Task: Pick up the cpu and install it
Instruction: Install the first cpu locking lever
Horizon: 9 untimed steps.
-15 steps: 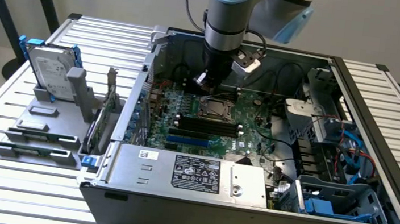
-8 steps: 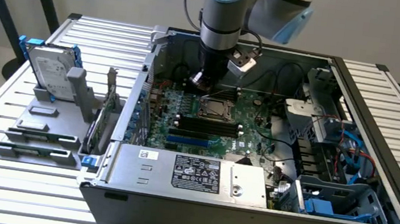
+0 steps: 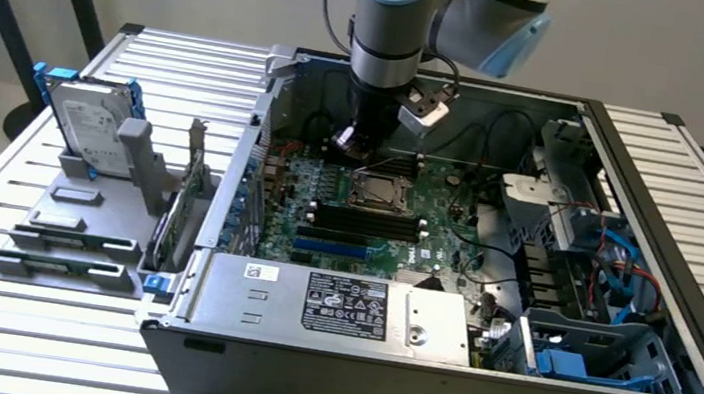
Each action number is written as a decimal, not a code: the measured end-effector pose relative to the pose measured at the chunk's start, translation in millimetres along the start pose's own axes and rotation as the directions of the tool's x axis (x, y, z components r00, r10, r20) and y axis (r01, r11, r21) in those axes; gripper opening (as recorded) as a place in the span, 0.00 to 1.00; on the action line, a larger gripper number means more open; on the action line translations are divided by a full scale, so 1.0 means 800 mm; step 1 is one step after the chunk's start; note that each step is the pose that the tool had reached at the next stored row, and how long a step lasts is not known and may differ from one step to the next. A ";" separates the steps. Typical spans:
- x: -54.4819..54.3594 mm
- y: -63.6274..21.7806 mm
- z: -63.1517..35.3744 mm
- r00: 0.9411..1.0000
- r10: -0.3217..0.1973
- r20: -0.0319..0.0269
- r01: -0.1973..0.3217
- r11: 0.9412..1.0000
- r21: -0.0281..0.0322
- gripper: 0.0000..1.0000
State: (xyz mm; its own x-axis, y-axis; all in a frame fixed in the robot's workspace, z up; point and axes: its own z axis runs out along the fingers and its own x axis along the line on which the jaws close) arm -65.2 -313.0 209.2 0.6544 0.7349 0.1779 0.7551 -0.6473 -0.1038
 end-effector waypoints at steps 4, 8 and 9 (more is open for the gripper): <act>0.000 0.000 0.001 1.000 -0.001 0.000 0.001 1.000 0.000 0.11; 0.000 0.001 0.002 1.000 -0.003 0.000 0.003 1.000 0.000 0.11; 0.001 0.001 0.003 1.000 -0.003 0.000 0.003 1.000 0.000 0.11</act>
State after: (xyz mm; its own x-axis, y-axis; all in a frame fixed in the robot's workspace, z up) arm -64.0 -312.9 207.0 0.6521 0.7369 0.1781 0.7571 -0.6450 -0.1035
